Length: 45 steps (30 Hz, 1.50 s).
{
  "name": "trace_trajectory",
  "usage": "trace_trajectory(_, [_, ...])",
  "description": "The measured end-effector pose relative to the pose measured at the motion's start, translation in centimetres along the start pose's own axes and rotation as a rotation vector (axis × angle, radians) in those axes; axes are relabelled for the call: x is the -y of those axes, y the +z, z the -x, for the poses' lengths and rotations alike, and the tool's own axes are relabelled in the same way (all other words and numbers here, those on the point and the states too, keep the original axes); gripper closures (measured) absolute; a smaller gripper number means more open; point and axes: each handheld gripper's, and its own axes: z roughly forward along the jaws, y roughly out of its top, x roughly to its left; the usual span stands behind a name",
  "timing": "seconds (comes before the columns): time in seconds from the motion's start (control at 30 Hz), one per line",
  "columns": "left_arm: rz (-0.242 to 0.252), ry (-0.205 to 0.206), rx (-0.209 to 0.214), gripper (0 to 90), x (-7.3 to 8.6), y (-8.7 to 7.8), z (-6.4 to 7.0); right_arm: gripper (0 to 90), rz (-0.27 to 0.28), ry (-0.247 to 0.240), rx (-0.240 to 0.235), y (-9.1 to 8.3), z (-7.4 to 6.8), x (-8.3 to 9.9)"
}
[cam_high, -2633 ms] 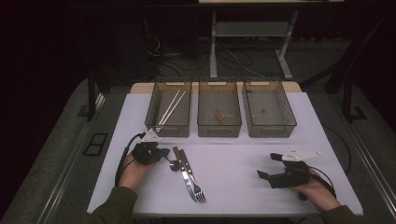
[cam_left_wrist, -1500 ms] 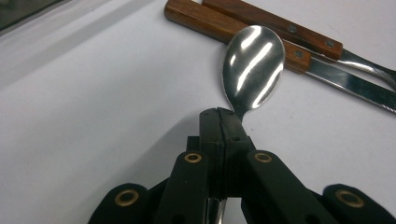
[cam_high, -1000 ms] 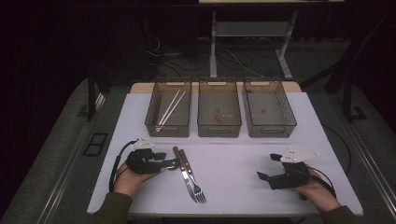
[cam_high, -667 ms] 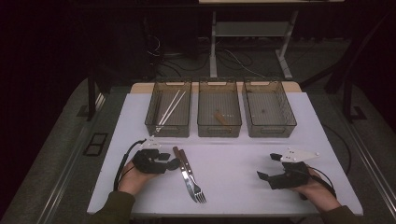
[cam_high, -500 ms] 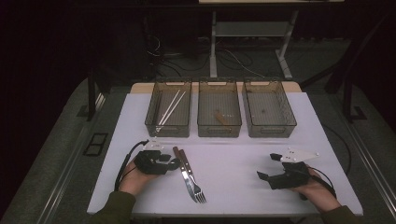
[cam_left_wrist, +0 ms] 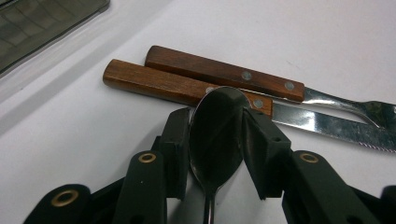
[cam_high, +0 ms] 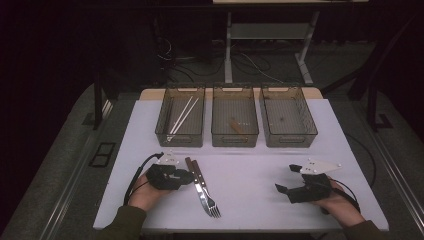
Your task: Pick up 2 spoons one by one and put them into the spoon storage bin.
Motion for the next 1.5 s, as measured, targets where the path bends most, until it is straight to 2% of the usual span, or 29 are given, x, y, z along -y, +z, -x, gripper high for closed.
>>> trace_trajectory(0.17, [-0.004,0.012,-0.015,70.9,0.0,-0.3,0.1,13.2,-0.004,-0.007,0.004,0.0,0.0,0.0])
trace_trajectory(0.5, [0.0,0.035,-0.008,81.5,-0.1,-1.0,0.4,13.2,-0.002,-0.01,0.003,-0.1,0.0,0.0])
trace_trajectory(0.93, [0.001,0.047,0.031,85.4,0.0,-1.4,0.6,13.2,0.001,-0.012,-0.004,-0.1,-0.1,0.0])
trace_trajectory(1.3, [0.004,0.023,0.083,88.2,0.1,-1.6,0.4,13.2,0.001,-0.014,-0.006,-0.1,-0.2,0.0])
trace_trajectory(1.5, [0.014,-0.008,0.075,88.2,0.0,-2.2,0.1,13.2,0.0,-0.013,-0.007,-0.1,-0.2,0.0])
